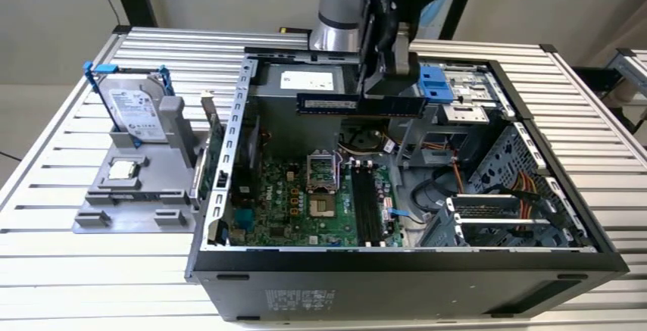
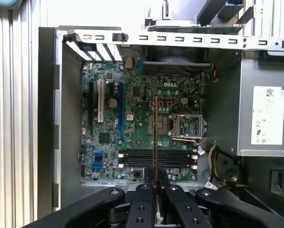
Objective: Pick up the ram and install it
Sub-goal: 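Pick up the ram and move it above insertion slot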
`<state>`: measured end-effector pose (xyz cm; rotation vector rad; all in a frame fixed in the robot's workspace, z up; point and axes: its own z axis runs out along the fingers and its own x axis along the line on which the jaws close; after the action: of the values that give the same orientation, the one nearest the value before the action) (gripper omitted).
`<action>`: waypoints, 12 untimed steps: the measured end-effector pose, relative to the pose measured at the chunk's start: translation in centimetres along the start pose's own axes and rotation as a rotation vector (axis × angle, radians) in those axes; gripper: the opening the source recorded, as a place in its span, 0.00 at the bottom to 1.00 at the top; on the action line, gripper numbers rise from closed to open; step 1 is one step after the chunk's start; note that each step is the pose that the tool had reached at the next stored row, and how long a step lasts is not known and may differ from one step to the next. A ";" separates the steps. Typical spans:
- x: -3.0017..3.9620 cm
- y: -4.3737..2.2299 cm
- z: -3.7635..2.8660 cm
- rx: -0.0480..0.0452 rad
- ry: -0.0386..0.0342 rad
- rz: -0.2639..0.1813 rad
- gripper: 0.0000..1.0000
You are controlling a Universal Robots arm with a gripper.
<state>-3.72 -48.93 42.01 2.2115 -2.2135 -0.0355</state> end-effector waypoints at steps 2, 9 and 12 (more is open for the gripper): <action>0.00 -0.32 -0.01 -0.0001 0.0001 0.000 0.00; 0.00 -1.51 -0.04 -0.0002 0.0000 0.000 0.00; 0.00 -2.04 -0.05 -0.0003 0.0000 0.000 0.00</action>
<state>-1.68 -48.93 42.01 2.2114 -2.2132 -0.0358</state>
